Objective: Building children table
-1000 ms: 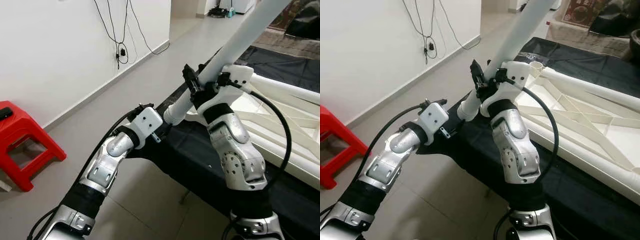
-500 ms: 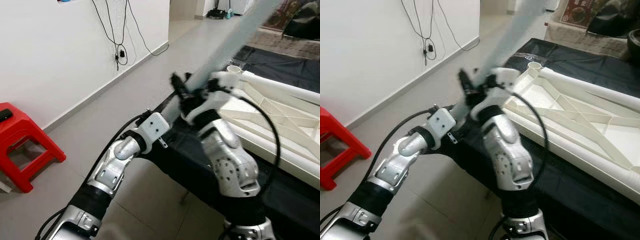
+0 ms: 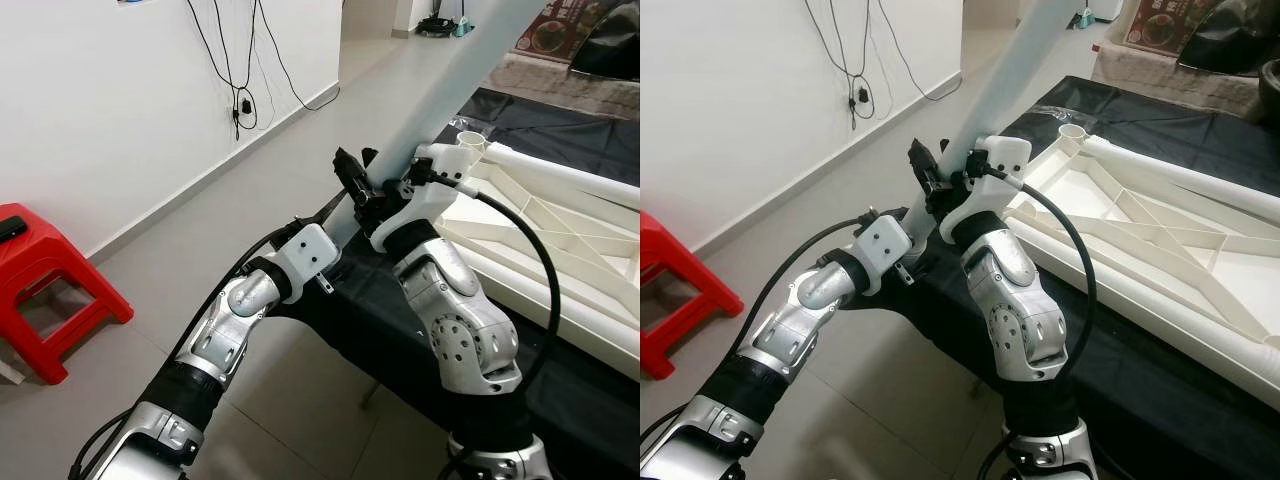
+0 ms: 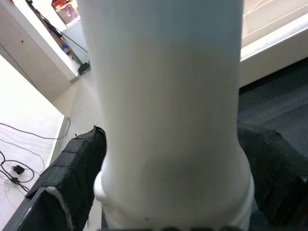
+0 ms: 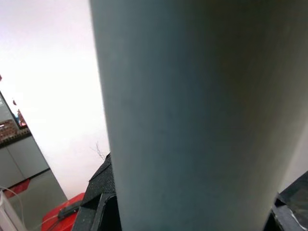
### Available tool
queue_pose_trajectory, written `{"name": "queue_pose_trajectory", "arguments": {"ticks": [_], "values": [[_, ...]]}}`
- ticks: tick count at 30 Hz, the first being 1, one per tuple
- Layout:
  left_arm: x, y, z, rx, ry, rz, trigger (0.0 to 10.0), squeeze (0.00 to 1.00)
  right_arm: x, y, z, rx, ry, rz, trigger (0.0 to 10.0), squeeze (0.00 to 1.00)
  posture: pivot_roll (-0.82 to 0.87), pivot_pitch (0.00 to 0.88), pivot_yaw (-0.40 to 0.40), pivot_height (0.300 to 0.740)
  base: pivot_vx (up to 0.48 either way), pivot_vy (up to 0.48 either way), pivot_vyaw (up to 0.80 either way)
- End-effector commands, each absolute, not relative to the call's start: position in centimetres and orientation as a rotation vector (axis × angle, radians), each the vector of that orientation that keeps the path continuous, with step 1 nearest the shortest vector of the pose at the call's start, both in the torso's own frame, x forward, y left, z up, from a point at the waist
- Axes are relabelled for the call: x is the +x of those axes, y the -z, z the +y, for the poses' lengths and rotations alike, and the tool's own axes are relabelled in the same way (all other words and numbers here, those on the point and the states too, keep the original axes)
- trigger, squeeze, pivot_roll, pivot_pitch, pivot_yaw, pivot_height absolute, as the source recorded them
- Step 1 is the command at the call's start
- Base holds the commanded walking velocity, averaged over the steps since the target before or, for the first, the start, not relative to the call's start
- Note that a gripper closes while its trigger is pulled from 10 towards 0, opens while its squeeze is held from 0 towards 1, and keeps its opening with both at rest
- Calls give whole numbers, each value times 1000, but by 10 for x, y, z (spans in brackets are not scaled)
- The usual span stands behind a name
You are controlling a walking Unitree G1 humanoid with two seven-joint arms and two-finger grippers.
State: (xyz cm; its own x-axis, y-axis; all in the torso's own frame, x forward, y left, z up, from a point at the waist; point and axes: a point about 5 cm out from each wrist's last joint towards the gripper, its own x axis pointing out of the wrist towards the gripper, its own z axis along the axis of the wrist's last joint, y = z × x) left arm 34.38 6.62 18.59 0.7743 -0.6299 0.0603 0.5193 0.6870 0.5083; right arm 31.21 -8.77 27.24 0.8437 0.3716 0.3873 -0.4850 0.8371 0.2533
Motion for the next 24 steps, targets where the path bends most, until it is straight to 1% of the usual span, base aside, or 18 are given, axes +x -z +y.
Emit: {"name": "queue_pose_trajectory", "arguments": {"ticks": [1,2,3,4,5,12,17,19,22,23,24], "values": [[343,-179,66,490,652,-216,7804,0,309,-275,-87,362,-478,-342,10000,0,6,107,5,740,0,0,0],[343,-178,65,488,655,-213,7804,0,309,-276,-87,360,-481,-343,10000,0,6,107,5,740,0,0,0],[343,-177,64,484,656,-213,1961,0,309,-276,-86,359,-484,-343,10000,0,3,109,7,740,0,0,0],[343,-177,64,484,656,-213,1961,0,309,-276,-86,359,-484,-343,10000,0,3,109,7,740,0,0,0],[344,-176,64,487,655,-214,0,0,309,-276,-86,358,-486,-343,10000,0,2,108,8,740,0,0,0],[345,-177,63,489,661,-229,0,0,307,-275,-84,342,-496,-333,10000,0,-5,111,9,740,0,0,0],[344,-177,62,491,660,-234,0,0,307,-272,-85,307,-483,-328,10000,0,-12,107,0,740,0,0,0],[342,-175,64,489,653,-236,0,0,308,-271,-86,271,-467,-336,10000,0,-22,107,8,740,0,0,0],[341,-174,65,490,649,-233,0,0,308,-270,-87,263,-463,-338,10000,0,-22,107,9,740,0,0,0],[341,-173,67,492,641,-227,10000,0,309,-269,-87,255,-460,-343,10000,0,-21,106,11,740,0,0,0],[341,-173,67,492,641,-227,10000,0,309,-269,-87,255,-460,-343,10000,0,-21,106,11,740,0,0,0]]}}
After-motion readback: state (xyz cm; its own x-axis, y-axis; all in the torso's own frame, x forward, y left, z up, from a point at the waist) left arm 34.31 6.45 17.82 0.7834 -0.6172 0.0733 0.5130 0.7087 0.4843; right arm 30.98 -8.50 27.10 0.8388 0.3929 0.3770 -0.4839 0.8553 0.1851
